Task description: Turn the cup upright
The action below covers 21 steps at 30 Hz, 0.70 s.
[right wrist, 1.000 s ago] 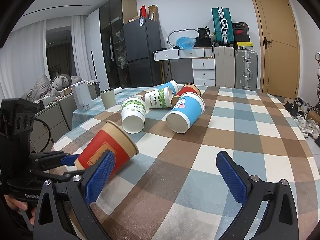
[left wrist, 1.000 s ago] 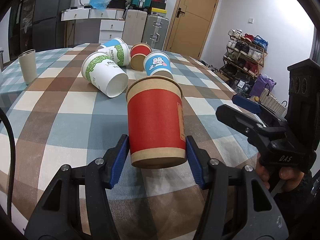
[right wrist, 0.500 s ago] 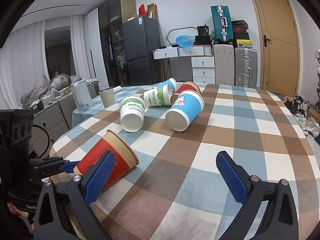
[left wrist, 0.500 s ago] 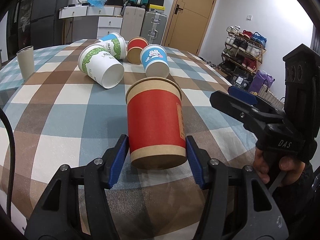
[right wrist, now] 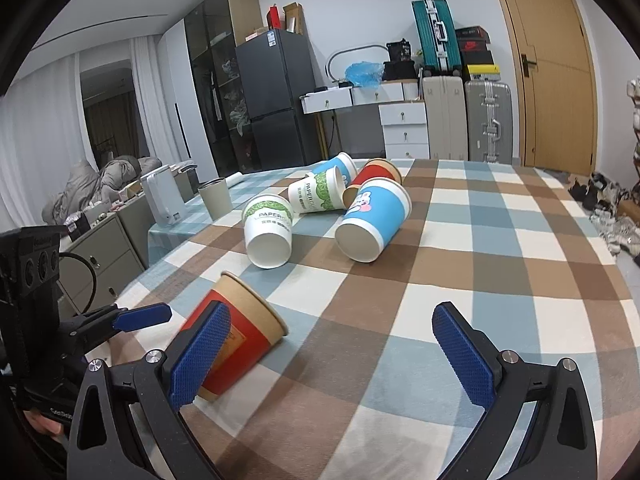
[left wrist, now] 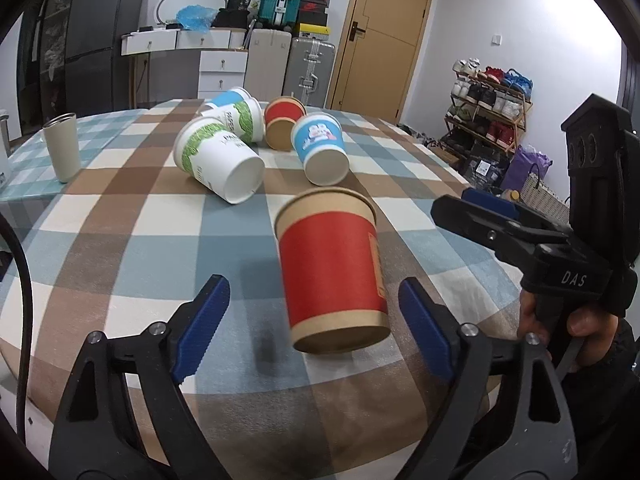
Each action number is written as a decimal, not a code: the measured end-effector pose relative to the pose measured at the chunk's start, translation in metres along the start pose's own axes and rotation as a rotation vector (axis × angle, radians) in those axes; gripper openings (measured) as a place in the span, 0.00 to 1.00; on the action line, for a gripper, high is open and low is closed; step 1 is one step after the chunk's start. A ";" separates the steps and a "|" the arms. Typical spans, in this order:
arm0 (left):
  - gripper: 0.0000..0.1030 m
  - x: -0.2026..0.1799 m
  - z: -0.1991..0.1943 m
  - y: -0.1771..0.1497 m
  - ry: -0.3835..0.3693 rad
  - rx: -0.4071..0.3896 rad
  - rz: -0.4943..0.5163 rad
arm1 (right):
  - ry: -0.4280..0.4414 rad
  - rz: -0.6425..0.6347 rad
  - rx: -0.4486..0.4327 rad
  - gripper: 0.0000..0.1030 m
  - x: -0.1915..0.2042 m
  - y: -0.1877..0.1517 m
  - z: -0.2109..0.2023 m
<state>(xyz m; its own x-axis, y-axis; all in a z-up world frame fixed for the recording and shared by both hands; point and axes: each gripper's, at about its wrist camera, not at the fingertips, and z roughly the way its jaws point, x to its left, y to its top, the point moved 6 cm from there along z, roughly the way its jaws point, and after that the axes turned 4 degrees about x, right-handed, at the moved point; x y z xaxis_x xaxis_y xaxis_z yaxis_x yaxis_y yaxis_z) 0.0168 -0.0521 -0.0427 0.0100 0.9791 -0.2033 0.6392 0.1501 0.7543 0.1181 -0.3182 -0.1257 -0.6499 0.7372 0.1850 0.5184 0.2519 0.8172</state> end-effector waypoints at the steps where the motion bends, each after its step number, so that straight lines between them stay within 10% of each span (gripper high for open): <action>1: 0.88 0.003 -0.002 0.001 0.002 -0.007 -0.003 | 0.007 0.008 0.006 1.00 0.002 0.001 0.000; 21: 0.99 0.068 -0.008 0.016 0.099 -0.092 -0.017 | 0.187 0.216 0.238 1.00 0.029 0.004 0.050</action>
<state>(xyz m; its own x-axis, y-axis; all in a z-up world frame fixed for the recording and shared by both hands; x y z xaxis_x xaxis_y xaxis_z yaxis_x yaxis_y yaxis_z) 0.0221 0.0177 -0.0395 -0.0790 0.9843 -0.1578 0.5652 0.1746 0.8063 0.1292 -0.2642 -0.1445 -0.5906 0.6672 0.4539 0.7551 0.2585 0.6025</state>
